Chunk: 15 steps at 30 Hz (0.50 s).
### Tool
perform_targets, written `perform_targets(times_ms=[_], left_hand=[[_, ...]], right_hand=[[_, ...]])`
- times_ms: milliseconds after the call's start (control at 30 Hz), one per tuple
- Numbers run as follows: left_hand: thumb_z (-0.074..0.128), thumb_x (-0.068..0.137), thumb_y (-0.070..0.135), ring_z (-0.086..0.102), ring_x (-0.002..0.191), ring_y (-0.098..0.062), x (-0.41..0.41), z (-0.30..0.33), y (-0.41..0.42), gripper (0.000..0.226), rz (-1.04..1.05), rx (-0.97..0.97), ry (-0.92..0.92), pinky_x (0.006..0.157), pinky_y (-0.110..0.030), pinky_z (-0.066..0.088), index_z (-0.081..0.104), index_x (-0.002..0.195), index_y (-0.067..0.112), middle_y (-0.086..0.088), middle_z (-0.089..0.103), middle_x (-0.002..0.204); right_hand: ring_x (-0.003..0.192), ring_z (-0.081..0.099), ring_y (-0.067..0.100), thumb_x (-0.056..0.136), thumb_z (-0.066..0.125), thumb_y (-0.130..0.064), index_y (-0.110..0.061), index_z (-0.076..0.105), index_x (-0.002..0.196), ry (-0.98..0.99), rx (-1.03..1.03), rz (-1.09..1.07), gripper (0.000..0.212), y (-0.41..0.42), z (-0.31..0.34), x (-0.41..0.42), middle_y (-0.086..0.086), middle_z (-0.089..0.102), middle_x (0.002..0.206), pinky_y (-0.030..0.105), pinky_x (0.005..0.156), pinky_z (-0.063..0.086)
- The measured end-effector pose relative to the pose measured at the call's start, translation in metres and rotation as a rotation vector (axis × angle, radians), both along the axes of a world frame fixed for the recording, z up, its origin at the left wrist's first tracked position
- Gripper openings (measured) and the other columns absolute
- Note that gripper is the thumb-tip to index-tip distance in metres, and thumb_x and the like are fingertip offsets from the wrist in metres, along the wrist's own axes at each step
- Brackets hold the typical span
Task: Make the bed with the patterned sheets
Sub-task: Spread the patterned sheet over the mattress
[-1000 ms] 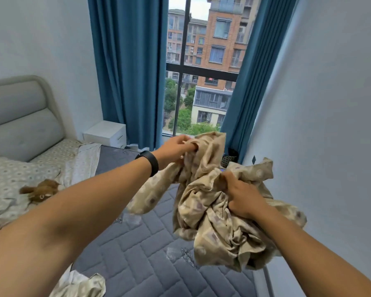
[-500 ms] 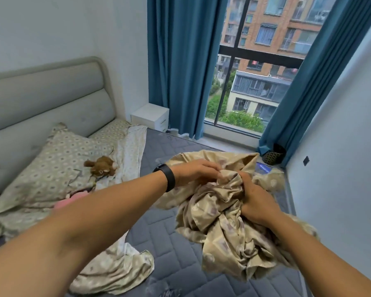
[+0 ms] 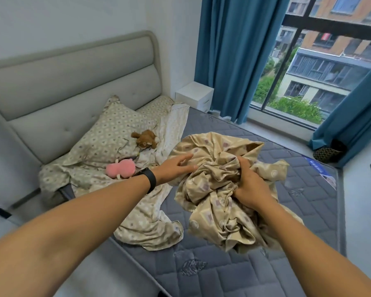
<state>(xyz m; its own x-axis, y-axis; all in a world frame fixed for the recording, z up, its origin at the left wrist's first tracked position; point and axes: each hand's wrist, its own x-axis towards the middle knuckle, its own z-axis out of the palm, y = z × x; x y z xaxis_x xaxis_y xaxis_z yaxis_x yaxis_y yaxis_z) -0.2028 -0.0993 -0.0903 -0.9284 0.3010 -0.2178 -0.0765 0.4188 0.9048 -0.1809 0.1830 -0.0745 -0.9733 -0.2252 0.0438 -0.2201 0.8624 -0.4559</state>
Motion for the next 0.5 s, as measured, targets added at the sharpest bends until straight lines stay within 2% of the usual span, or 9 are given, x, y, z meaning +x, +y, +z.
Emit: perform_targets(times_ms=[167, 267, 300, 400, 500], left_hand=[[0.058, 0.100, 0.044, 0.032, 0.144, -0.009, 0.023, -0.009, -0.016, 0.071, 0.048, 0.027, -0.076, 0.108, -0.022, 0.031, 0.024, 0.160, 0.027, 0.010, 0.029, 0.161], [0.055, 0.102, 0.041, 0.033, 0.133, -0.001, 0.032, -0.013, -0.028, 0.069, 0.060, 0.060, -0.092, 0.095, -0.006, 0.036, 0.020, 0.160, 0.027, 0.021, 0.033, 0.145], [0.058, 0.099, 0.045, 0.034, 0.134, -0.002, 0.034, -0.016, -0.036, 0.074, 0.065, 0.081, -0.108, 0.097, -0.006, 0.036, 0.021, 0.159, 0.027, 0.021, 0.034, 0.147], [0.072, 0.072, 0.075, 0.034, 0.144, -0.006, 0.037, -0.023, -0.065, 0.115, 0.102, 0.094, -0.128, 0.117, -0.027, 0.030, 0.017, 0.161, 0.028, 0.011, 0.032, 0.160], [0.074, 0.068, 0.075, 0.033, 0.143, -0.006, 0.033, -0.028, -0.101, 0.120, 0.138, 0.108, -0.174, 0.120, -0.030, 0.028, 0.016, 0.162, 0.027, 0.010, 0.031, 0.159]], right_hand=[[0.094, 0.068, 0.038, 0.081, 0.069, -0.030, -0.045, 0.012, 0.145, 0.020, -0.014, 0.058, 0.087, -0.037, -0.016, 0.004, 0.007, 0.069, 0.117, 0.047, 0.075, 0.056], [0.098, 0.067, 0.038, 0.082, 0.070, -0.030, -0.043, 0.012, 0.147, -0.005, -0.048, 0.084, 0.088, -0.057, -0.022, 0.005, 0.006, 0.069, 0.119, 0.045, 0.075, 0.055], [0.098, 0.067, 0.038, 0.082, 0.069, -0.030, -0.042, 0.012, 0.148, 0.000, -0.051, 0.099, 0.089, -0.066, -0.024, 0.002, 0.006, 0.069, 0.119, 0.044, 0.075, 0.055], [0.098, 0.067, 0.037, 0.081, 0.069, -0.032, -0.042, 0.012, 0.149, -0.022, -0.063, 0.139, 0.090, -0.100, -0.032, -0.007, 0.005, 0.070, 0.119, 0.044, 0.075, 0.056], [0.095, 0.068, 0.035, 0.082, 0.068, -0.031, -0.043, 0.011, 0.149, -0.044, -0.073, 0.166, 0.089, -0.137, -0.041, -0.018, 0.003, 0.070, 0.116, 0.045, 0.074, 0.056]])
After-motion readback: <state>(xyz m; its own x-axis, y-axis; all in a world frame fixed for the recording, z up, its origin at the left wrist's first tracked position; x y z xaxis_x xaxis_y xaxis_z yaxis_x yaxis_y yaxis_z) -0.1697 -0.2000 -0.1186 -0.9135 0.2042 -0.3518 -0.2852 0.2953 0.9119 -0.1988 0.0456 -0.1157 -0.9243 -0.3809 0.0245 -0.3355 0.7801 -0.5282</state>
